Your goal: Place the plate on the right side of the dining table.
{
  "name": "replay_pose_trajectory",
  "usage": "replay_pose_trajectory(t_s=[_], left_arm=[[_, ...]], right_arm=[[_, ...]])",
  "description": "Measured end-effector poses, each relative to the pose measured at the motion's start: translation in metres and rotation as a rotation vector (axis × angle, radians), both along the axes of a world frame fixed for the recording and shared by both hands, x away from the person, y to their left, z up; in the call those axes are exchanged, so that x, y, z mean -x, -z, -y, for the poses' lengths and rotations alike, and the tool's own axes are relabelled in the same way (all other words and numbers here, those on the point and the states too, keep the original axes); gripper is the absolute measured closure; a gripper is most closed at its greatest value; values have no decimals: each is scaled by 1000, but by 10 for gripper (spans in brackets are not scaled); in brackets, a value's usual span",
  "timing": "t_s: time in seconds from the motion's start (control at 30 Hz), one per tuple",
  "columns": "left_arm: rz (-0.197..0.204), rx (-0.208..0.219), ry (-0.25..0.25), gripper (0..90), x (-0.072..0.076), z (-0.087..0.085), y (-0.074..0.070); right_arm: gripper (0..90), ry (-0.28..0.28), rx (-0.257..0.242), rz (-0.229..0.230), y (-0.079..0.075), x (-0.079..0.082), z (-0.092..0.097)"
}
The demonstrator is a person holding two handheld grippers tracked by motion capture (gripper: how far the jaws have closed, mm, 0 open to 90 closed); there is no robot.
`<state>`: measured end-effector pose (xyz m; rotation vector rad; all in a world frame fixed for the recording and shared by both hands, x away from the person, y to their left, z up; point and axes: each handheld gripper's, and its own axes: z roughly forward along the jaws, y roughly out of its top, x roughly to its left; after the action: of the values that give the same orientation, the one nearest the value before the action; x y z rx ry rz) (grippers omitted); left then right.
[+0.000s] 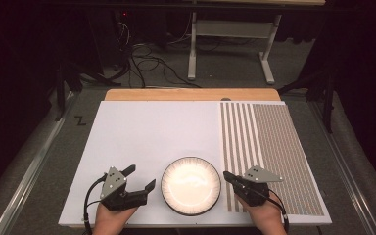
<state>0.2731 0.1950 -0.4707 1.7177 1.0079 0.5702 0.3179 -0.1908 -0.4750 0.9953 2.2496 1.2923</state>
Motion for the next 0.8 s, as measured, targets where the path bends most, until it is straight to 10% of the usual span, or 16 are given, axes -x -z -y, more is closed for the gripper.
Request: replay_pose_trajectory(t_s=[0.8], left_arm=[[-3, 4, -5, 172, 0, 0, 3]], right_arm=[[900, -59, 56, -46, 9, -1, -8]])
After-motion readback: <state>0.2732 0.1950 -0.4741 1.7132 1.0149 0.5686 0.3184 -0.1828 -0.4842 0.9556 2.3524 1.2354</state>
